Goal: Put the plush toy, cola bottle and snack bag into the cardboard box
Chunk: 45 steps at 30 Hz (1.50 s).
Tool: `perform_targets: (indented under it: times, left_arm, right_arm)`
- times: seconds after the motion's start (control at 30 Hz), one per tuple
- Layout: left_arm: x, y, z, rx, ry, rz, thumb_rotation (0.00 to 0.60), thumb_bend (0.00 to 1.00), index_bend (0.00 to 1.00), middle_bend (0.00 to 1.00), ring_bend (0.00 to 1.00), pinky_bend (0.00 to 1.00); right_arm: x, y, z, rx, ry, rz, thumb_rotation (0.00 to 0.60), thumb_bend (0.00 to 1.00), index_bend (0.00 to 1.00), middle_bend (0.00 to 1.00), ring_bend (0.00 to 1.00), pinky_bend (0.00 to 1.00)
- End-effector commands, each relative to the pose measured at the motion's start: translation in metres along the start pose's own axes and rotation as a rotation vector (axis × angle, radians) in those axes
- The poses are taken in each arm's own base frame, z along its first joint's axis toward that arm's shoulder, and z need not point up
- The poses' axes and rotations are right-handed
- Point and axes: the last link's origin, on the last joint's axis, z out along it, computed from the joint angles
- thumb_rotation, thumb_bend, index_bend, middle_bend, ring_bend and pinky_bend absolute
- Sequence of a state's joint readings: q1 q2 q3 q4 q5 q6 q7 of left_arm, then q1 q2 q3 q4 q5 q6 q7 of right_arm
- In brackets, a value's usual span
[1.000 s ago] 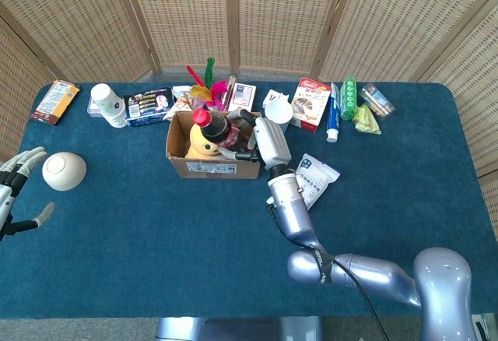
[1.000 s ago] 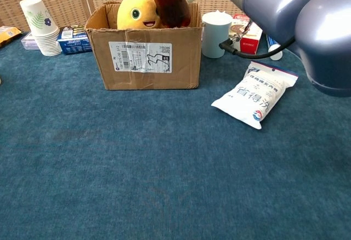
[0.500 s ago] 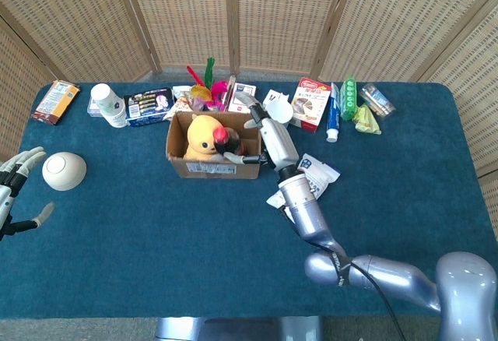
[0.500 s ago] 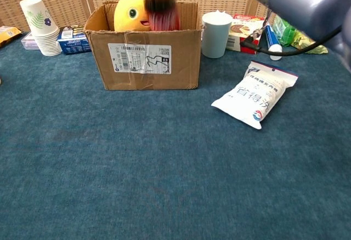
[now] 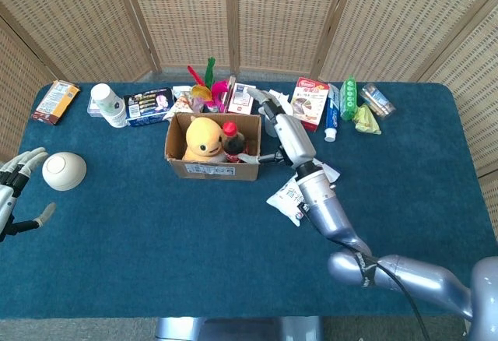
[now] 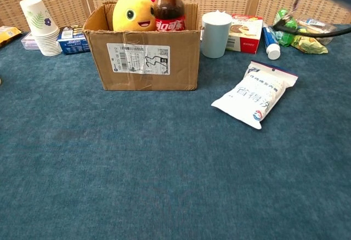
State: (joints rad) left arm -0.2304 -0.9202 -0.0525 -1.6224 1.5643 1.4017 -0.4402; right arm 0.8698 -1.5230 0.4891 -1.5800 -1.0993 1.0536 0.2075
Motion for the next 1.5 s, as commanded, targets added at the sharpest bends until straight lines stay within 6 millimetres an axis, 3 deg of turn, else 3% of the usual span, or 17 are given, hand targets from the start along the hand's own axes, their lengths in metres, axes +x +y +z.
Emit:
perform_targets:
  times: [0.03, 0.17, 0.33, 0.47, 0.63, 0.77, 0.93, 1.2, 1.5]
  left_arm:
    - [0.0, 0.0, 0.0, 0.001, 0.001, 0.0, 0.6, 0.42, 0.0, 0.0, 0.0, 0.1]
    - [0.001, 0.0, 0.0, -0.001, 0.005, -0.001, 0.6, 0.42, 0.0, 0.0, 0.0, 0.1]
    - [0.0, 0.001, 0.001, -0.001, 0.005, 0.002, 0.6, 0.42, 0.0, 0.0, 0.0, 0.1]
    - [-0.001, 0.003, 0.001, -0.002, 0.0, 0.009, 0.6, 0.42, 0.0, 0.0, 0.0, 0.1]
    - [-0.002, 0.003, 0.0, 0.001, 0.0, 0.014, 0.6, 0.42, 0.0, 0.0, 0.0, 0.1]
    - [-0.003, 0.004, 0.0, 0.0, -0.001, 0.017, 0.6, 0.42, 0.0, 0.0, 0.0, 0.1]
    - [-0.004, 0.004, 0.001, 0.001, -0.003, 0.019, 0.6, 0.42, 0.0, 0.0, 0.0, 0.1]
    - [-0.003, 0.003, 0.001, 0.004, 0.0, 0.019, 0.6, 0.42, 0.0, 0.0, 0.0, 0.1]
    - [-0.002, 0.003, 0.001, 0.006, -0.001, 0.017, 0.6, 0.42, 0.0, 0.0, 0.0, 0.1]
  right_arm:
    - [0.032, 0.002, -0.029, 0.076, -0.004, -0.055, 0.6, 0.15, 0.0, 0.0, 0.0, 0.23]
    - [0.062, 0.012, -0.053, 0.086, -0.011, -0.073, 0.6, 0.15, 0.02, 0.03, 0.03, 0.23]
    - [0.094, 0.043, -0.083, 0.052, -0.013, -0.097, 0.6, 0.21, 0.25, 0.16, 0.12, 0.23]
    - [0.103, 0.071, -0.102, 0.015, -0.026, -0.111, 0.6, 0.22, 0.28, 0.17, 0.13, 0.23]
    - [0.108, 0.11, -0.127, -0.028, -0.102, -0.248, 0.6, 0.23, 0.32, 0.2, 0.15, 0.23]
    - [0.105, 0.139, -0.146, -0.05, -0.187, -0.376, 0.6, 0.23, 0.31, 0.2, 0.14, 0.23]
    - [0.091, 0.157, -0.156, -0.022, -0.316, -0.55, 0.6, 0.23, 0.24, 0.16, 0.09, 0.22]
    - [0.062, 0.162, -0.153, 0.044, -0.467, -0.695, 0.6, 0.25, 0.21, 0.14, 0.07, 0.22]
    - [0.03, 0.15, -0.128, 0.069, -0.527, -0.757, 0.6, 0.28, 0.14, 0.1, 0.02, 0.22]
